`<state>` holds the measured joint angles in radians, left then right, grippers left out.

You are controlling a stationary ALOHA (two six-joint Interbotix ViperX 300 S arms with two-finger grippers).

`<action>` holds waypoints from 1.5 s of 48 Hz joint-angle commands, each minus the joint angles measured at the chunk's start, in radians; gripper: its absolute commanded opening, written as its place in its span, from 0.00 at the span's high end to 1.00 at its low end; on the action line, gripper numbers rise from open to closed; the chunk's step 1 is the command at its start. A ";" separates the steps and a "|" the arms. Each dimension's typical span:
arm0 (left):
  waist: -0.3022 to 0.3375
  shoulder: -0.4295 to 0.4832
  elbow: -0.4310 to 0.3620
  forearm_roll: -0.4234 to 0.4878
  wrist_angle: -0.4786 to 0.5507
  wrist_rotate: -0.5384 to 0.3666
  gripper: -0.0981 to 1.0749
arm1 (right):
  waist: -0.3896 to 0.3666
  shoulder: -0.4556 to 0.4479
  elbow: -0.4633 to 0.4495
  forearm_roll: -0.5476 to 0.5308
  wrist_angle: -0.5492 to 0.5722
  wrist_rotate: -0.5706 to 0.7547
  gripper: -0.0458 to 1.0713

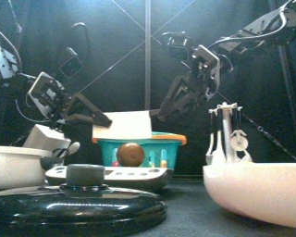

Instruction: Cut kiwi

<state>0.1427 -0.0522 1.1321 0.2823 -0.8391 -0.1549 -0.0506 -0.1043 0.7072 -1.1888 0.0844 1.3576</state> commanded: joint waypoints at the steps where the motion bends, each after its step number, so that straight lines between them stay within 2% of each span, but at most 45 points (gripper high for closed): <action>1: -0.018 -0.011 -0.015 0.005 0.002 -0.003 0.54 | -0.023 -0.012 -0.003 0.002 0.009 0.002 0.46; 15: -0.063 -0.009 -0.018 -0.002 0.049 -0.006 0.54 | -0.025 -0.006 0.005 0.003 0.008 0.002 0.46; 53: -0.054 -0.011 -0.020 -0.011 0.064 -0.003 0.54 | -0.044 -0.003 -0.011 0.002 0.009 0.002 0.46; 72: -0.057 -0.043 -0.015 -0.011 0.064 -0.003 0.54 | -0.043 -0.021 -0.008 -0.002 0.008 0.002 0.46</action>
<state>0.1028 -0.0828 1.1213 0.2669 -0.7701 -0.1580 -0.0598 -0.0966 0.7118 -1.1873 0.0859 1.3560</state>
